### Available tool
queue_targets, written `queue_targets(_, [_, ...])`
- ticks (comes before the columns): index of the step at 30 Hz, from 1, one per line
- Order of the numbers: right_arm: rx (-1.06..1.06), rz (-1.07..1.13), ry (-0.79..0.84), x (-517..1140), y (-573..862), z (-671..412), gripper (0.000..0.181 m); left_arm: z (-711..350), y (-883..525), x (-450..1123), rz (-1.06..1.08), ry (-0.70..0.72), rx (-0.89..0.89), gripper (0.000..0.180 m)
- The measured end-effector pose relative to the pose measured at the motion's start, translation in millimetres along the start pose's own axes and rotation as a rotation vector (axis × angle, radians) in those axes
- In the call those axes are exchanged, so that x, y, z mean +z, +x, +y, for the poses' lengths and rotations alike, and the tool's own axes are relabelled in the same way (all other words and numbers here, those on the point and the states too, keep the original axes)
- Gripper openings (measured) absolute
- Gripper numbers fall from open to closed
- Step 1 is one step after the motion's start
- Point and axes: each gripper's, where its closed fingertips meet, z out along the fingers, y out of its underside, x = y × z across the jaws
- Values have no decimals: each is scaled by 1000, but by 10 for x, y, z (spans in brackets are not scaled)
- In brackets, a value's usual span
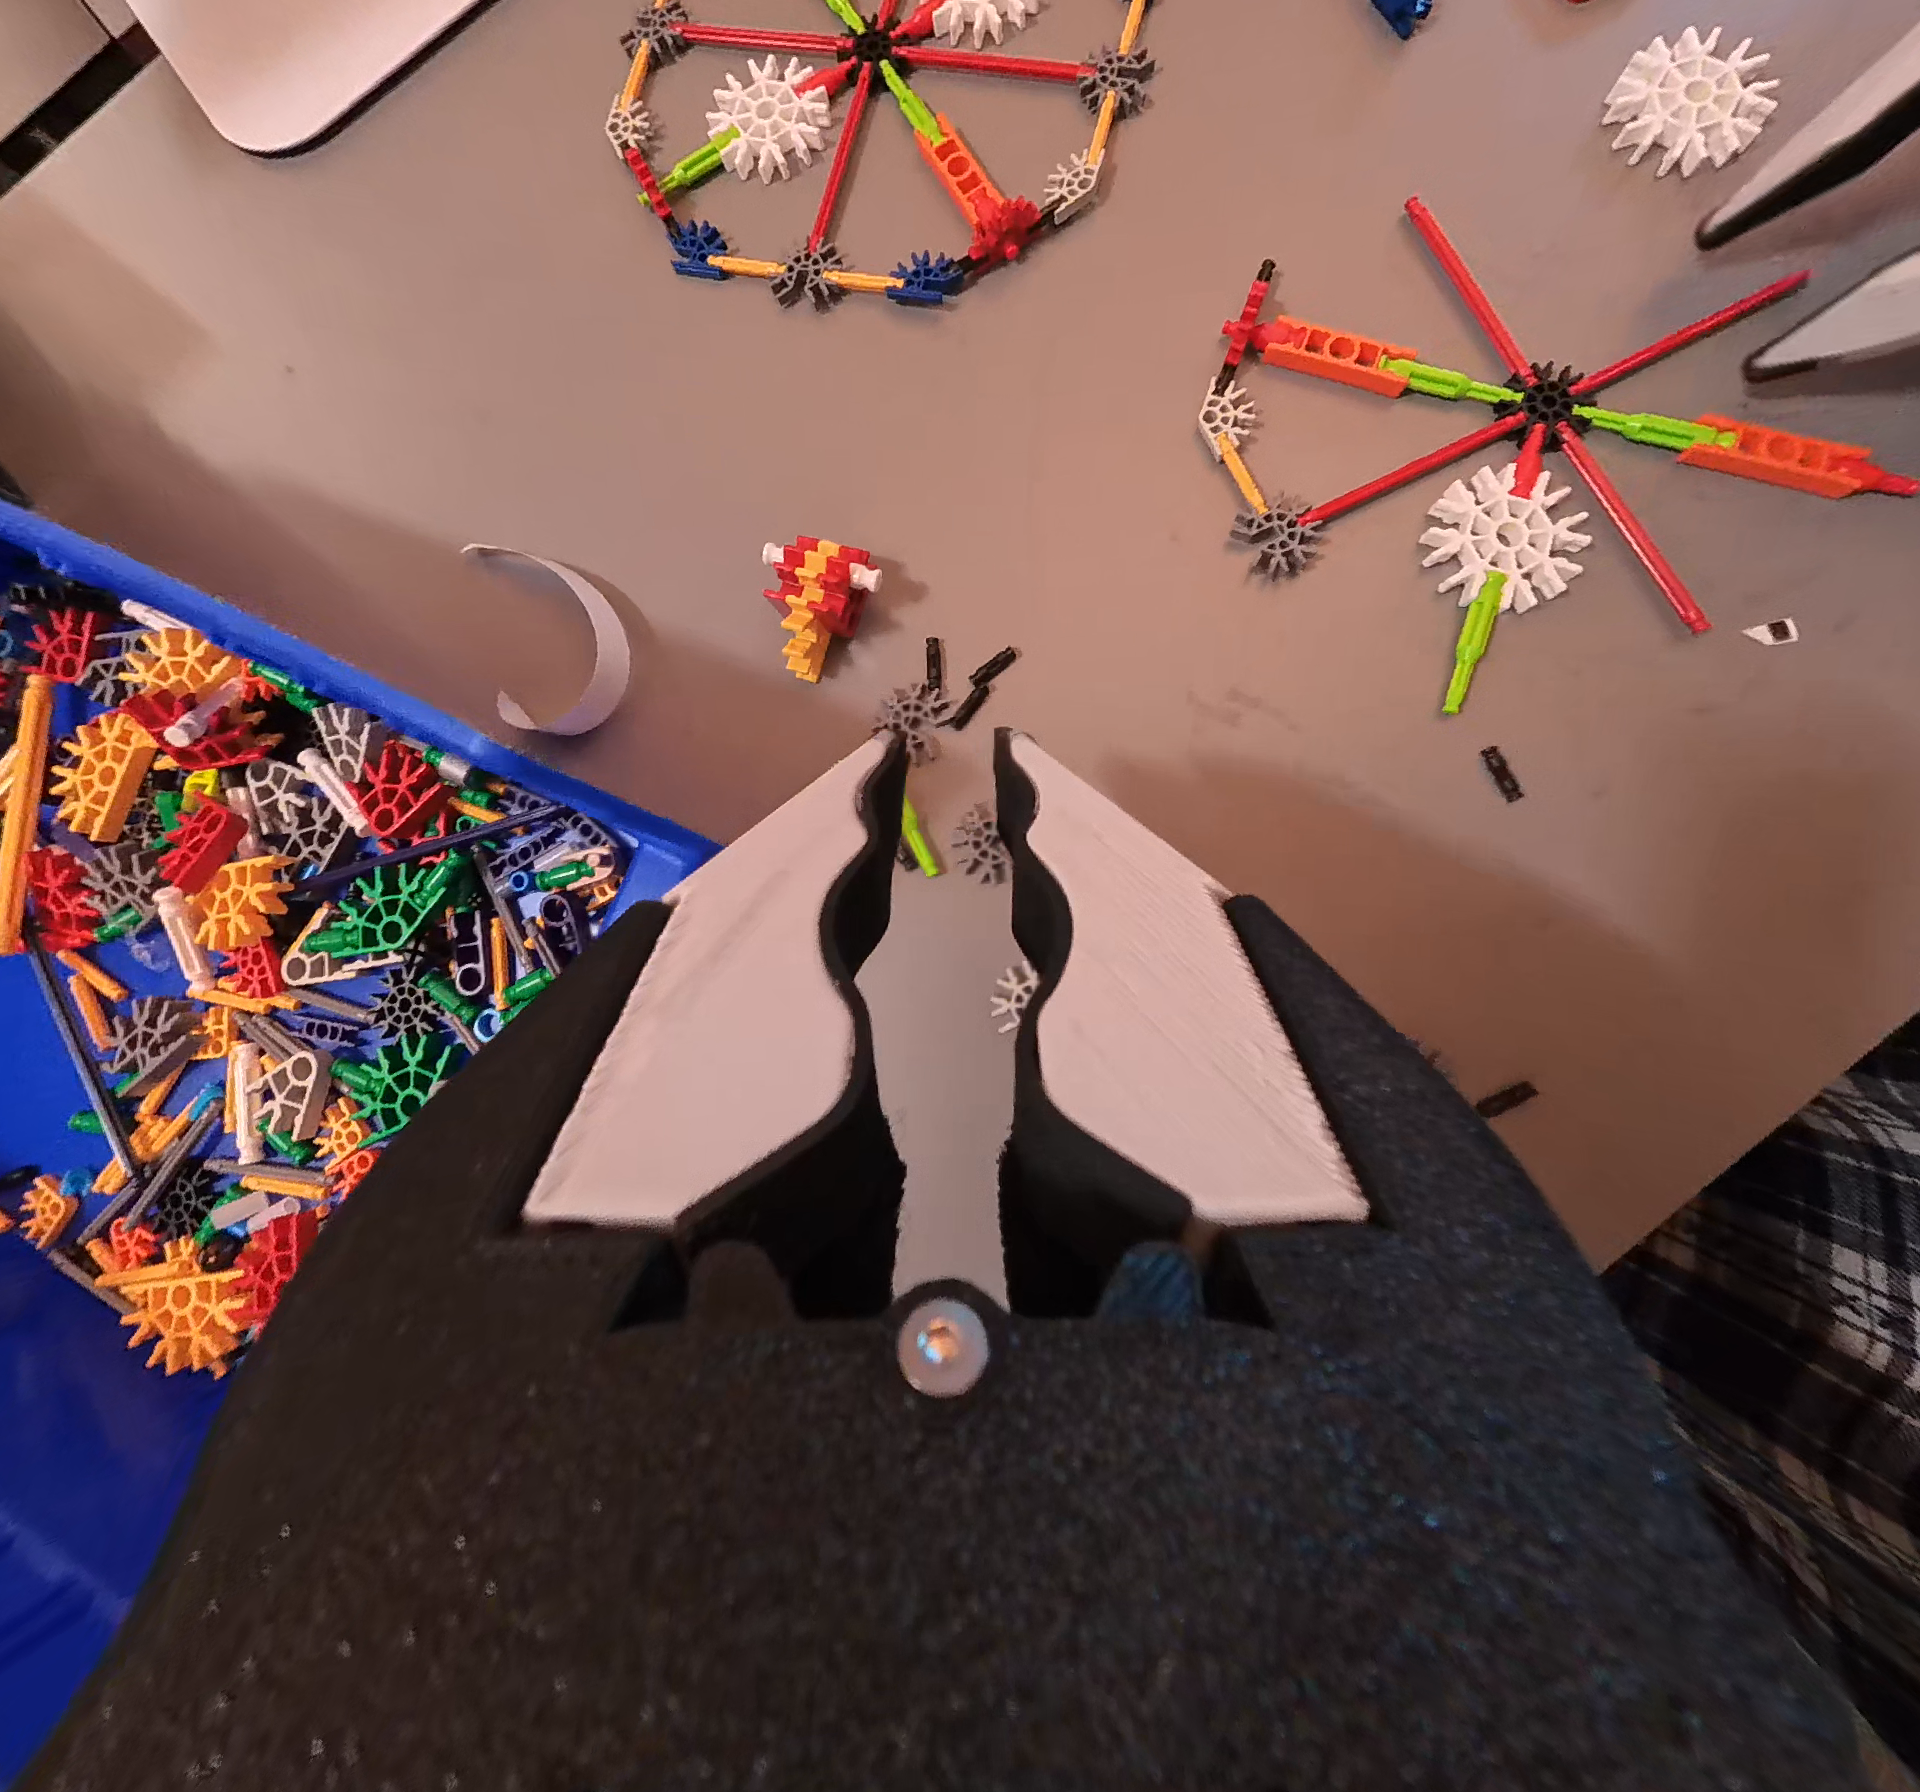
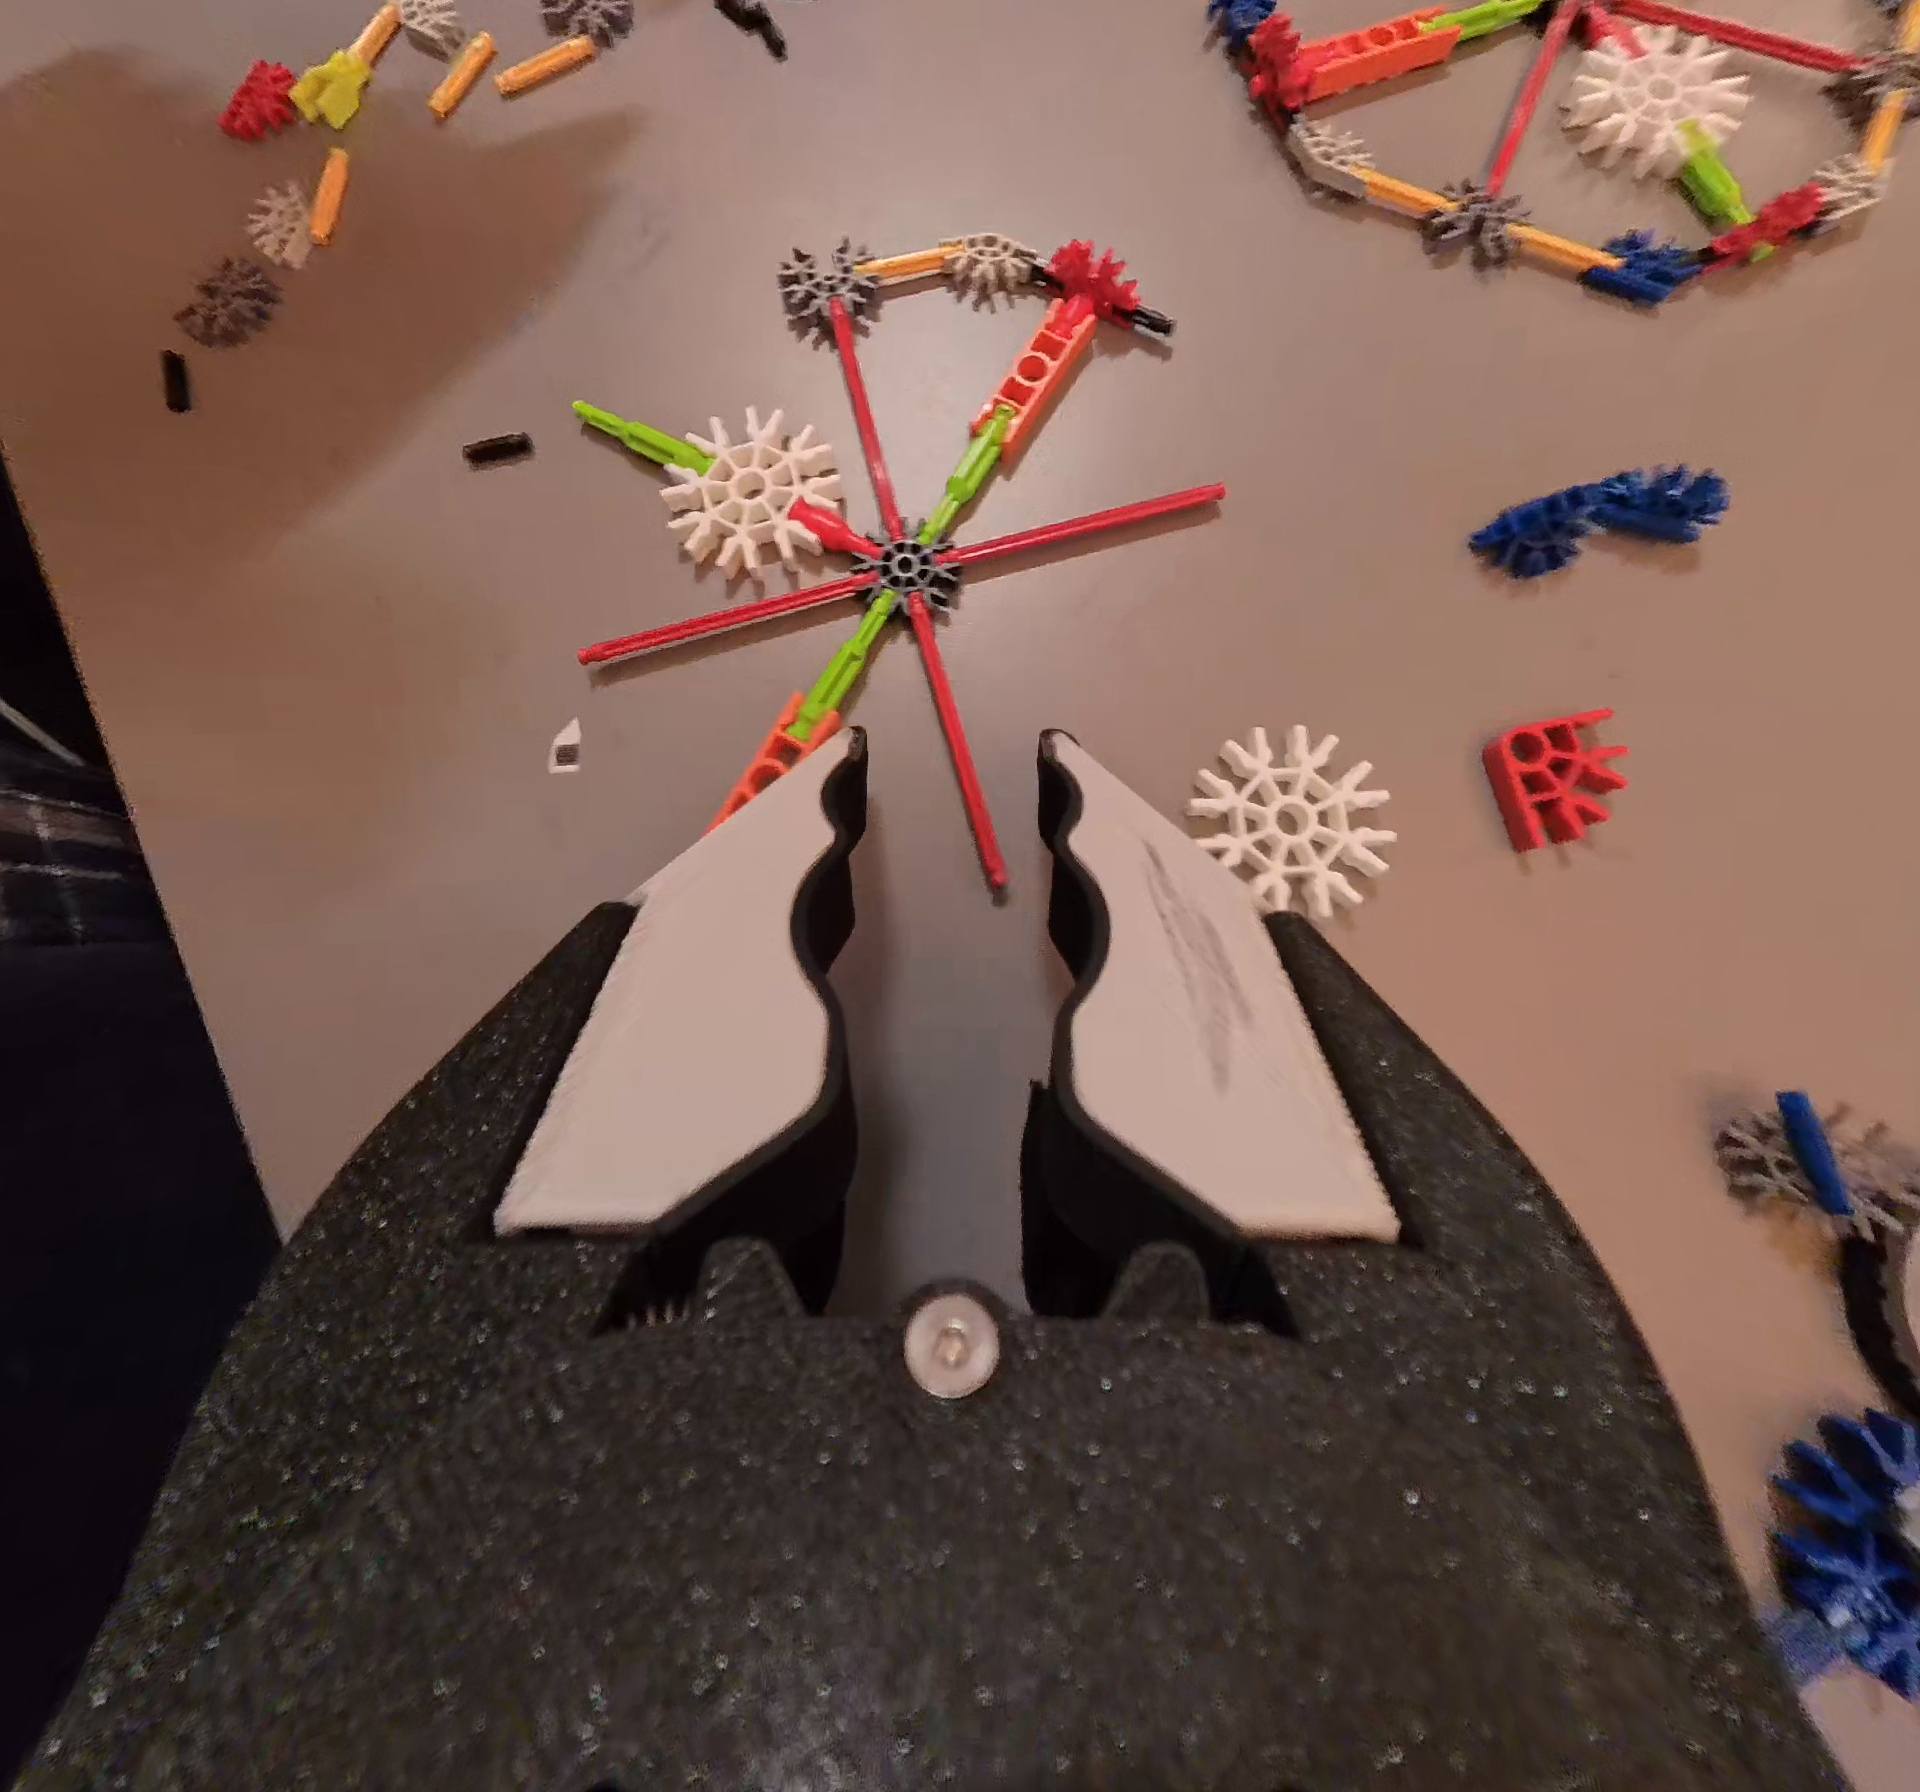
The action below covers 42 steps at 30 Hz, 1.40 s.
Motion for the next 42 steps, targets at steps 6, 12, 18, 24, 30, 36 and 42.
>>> queue_targets(6, [28,28,-22,10,80,77,34,-45,167,85,43,8,15,15])
queue_targets(12, [-13,7,-34,36,-8,83,31,-35,306,166,74,4,23,15])
queue_targets(18, [-21,-30,-27,30,-100,88,25,-14,309,137,79,8,15,15])
queue_targets(24, [2,-51,-19,36,-97,78,24,17,426,194,112,4,8,15])
queue_targets(30, [6,-52,-17,42,-91,72,23,0,789,355,214,-12,34,16])
queue_targets(36, [16,-58,-15,40,-86,71,23,10,1107,508,299,-36,40,17])
queue_targets(42, [22,-60,-14,38,-82,70,22,18,1220,567,337,-49,36,17])
